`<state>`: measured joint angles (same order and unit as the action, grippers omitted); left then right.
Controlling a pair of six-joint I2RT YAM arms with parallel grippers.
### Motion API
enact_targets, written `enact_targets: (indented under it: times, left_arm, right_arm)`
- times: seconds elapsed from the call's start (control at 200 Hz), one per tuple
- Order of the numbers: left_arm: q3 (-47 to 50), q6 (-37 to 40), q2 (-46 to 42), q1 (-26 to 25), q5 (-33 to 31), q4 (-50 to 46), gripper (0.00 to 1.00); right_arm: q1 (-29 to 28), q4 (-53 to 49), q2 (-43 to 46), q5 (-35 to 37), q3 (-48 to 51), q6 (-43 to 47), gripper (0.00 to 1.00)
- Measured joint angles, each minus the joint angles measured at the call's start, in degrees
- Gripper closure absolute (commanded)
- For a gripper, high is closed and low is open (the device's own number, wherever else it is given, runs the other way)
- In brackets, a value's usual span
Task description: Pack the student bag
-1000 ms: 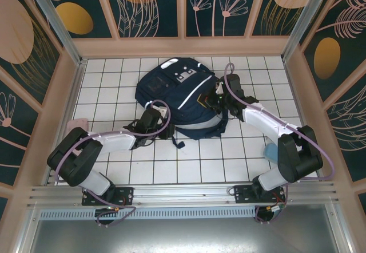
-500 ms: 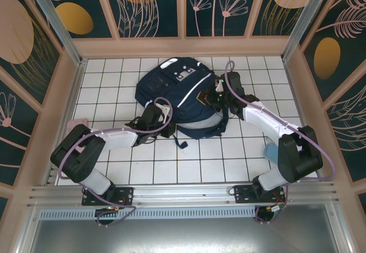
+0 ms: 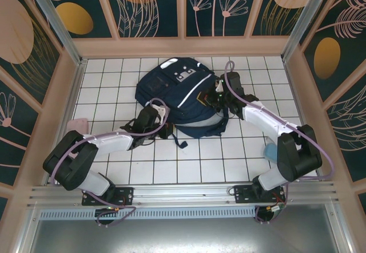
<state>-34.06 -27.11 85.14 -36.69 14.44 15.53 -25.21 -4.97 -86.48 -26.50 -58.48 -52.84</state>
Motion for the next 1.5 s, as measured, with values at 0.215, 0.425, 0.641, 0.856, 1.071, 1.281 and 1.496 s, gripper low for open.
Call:
enact_targets:
  times: [0.215, 0.425, 0.641, 0.856, 1.071, 1.281, 1.496]
  left_arm:
    - [1.7, -2.4, -2.5, -1.2, -0.1, 1.0, 0.94]
    - [1.7, -4.1, -2.5, -6.1, -2.0, 1.1, 0.93]
    - [-0.9, -6.6, 0.6, -10.1, -2.4, 2.7, 0.92]
    - [-2.7, -10.6, 6.3, -11.9, 0.2, 8.3, 0.84]
    - [-2.9, -13.5, 4.7, -13.8, 1.7, 12.3, 0.50]
    - [-1.6, -15.4, -4.5, -13.8, -3.0, 11.0, 0.35]
    - [3.5, -21.1, -11.3, -7.7, -7.5, 5.0, 0.32]
  right_arm:
    - [-0.2, 0.0, -1.4, -0.2, -0.1, -0.1, 1.00]
    - [-0.9, 0.1, -2.2, -0.2, -0.3, -1.0, 1.00]
    - [-1.5, 1.2, -2.2, -0.1, -0.1, -2.2, 1.00]
    - [-1.5, 7.2, -0.1, 1.8, 6.9, -5.2, 1.00]
    - [-2.0, 8.2, 1.7, 2.8, 9.6, -5.8, 0.78]
    - [-2.2, 2.6, 6.6, 7.6, 9.4, 0.2, 0.57]
    - [-3.3, -7.9, 13.4, 15.5, 9.5, 7.1, 0.54]
